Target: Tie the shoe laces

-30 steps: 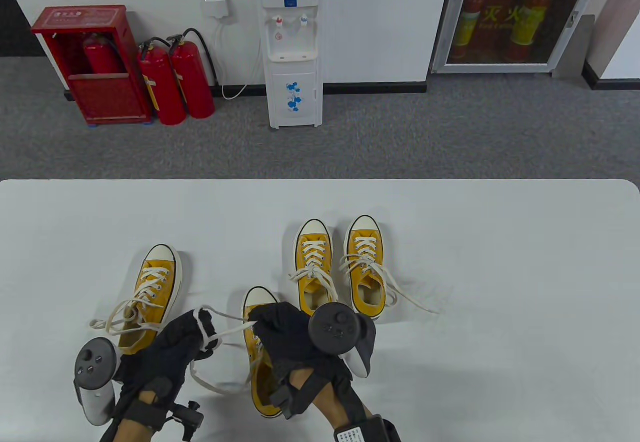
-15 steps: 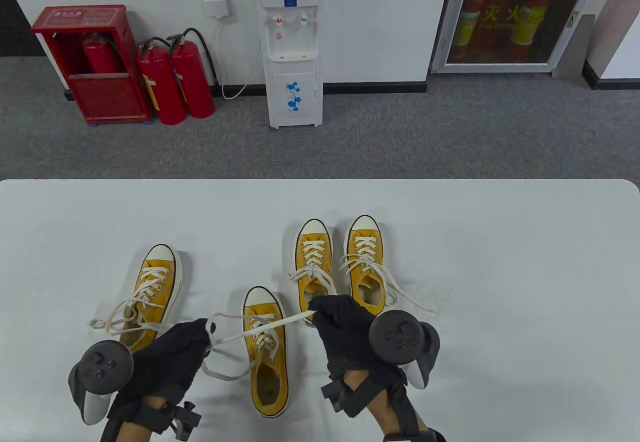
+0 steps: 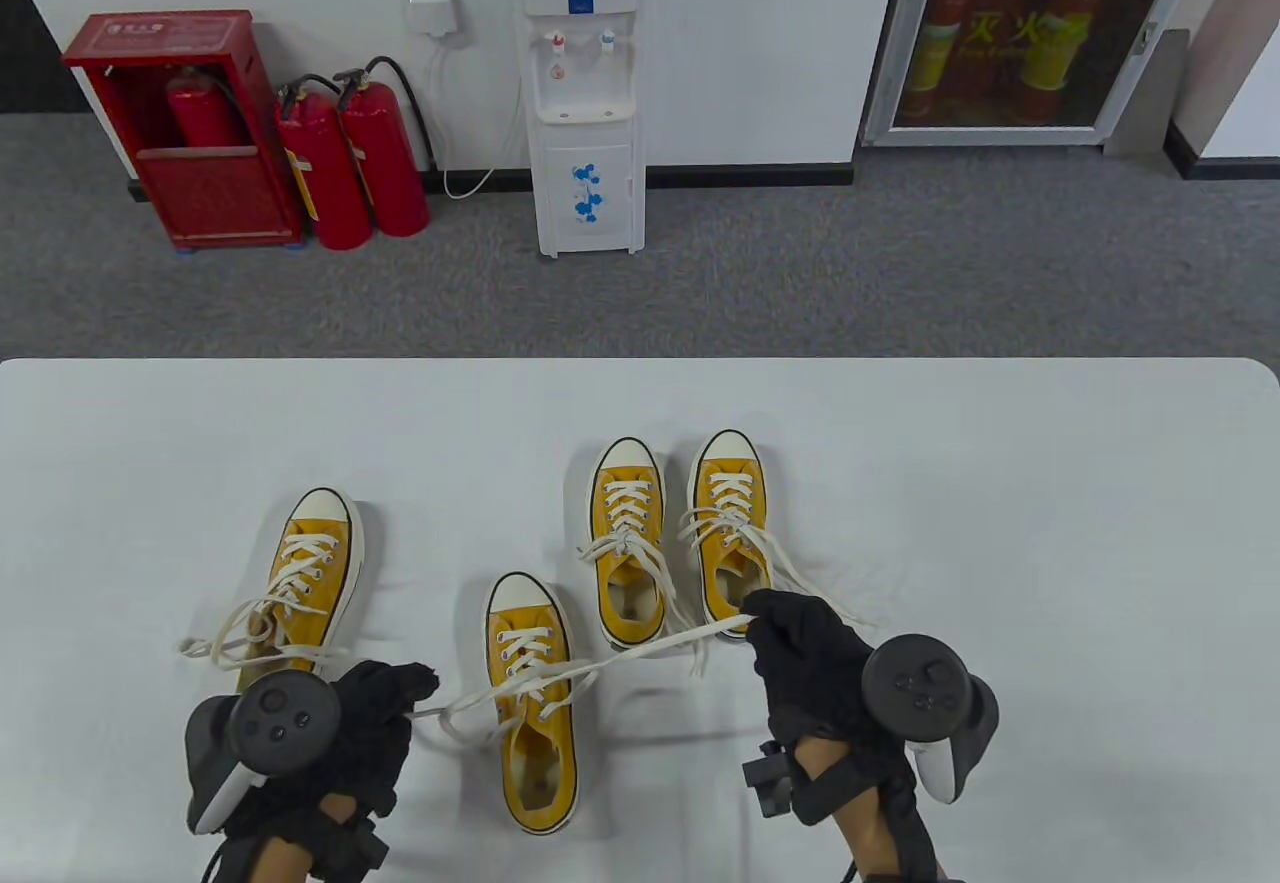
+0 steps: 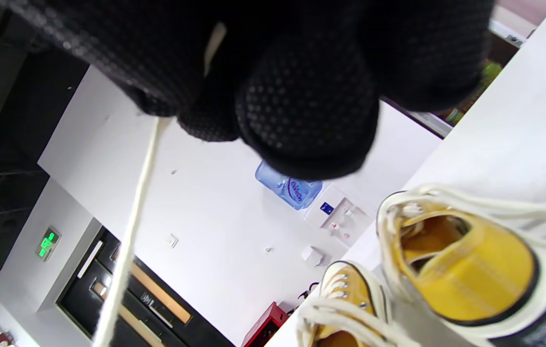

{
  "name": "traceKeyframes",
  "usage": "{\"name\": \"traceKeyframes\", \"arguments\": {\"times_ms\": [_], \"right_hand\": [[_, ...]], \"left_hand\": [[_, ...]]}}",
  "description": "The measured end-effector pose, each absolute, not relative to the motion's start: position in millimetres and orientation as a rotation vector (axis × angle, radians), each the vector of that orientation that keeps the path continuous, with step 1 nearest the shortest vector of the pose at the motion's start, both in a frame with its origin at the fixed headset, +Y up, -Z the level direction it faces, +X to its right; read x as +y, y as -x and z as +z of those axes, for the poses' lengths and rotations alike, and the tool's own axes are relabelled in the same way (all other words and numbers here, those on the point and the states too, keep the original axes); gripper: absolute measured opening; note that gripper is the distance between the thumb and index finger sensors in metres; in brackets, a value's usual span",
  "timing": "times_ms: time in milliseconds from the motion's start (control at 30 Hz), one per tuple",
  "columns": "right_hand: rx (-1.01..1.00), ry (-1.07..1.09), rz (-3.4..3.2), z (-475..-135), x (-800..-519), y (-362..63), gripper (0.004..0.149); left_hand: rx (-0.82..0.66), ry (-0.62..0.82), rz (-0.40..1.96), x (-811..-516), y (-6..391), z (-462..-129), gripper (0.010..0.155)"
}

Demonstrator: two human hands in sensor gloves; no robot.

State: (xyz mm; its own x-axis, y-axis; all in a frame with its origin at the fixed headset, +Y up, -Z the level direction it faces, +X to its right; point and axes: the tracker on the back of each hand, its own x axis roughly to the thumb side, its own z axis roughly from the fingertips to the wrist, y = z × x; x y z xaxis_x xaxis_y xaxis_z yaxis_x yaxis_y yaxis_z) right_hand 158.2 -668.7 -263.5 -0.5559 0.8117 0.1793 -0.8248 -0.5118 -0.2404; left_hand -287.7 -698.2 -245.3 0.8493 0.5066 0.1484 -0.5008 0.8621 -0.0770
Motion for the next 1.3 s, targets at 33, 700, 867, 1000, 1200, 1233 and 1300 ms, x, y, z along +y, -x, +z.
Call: {"name": "traceKeyframes", "arguments": {"times_ms": [33, 700, 867, 1000, 1200, 1233, 1300], "right_hand": [[-0.365, -0.044, 2.132, -263, -670, -162, 0.042], [-0.344, 0.373, 2.155, -265, -716, -251, 0.042], [-0.326, 0.498, 2.146, -267, -727, -270, 0.041], [-0.277, 0.545, 2.161, -270, -737, -274, 0.041], [-0.239, 0.602, 2.184, -271, -744, -278, 0.041], [-0.232, 0.606, 2.183, -272, -745, -279, 0.041], [-0.23, 0.607, 2.183, -272, -747, -280, 0.041]], "left_hand": [[-0.148, 0.04, 0.531, -699, 289, -246, 0.047], [0.013, 0.109, 0.585, -713, 322, -253, 0.035], [0.072, 0.091, 0.596, -713, 333, -252, 0.037], [0.122, 0.088, 0.643, -714, 342, -251, 0.039], [0.2, 0.038, 0.699, -711, 360, -246, 0.042], [0.209, 0.023, 0.694, -710, 362, -245, 0.042], [0.222, 0.024, 0.686, -709, 365, -244, 0.038]]}}
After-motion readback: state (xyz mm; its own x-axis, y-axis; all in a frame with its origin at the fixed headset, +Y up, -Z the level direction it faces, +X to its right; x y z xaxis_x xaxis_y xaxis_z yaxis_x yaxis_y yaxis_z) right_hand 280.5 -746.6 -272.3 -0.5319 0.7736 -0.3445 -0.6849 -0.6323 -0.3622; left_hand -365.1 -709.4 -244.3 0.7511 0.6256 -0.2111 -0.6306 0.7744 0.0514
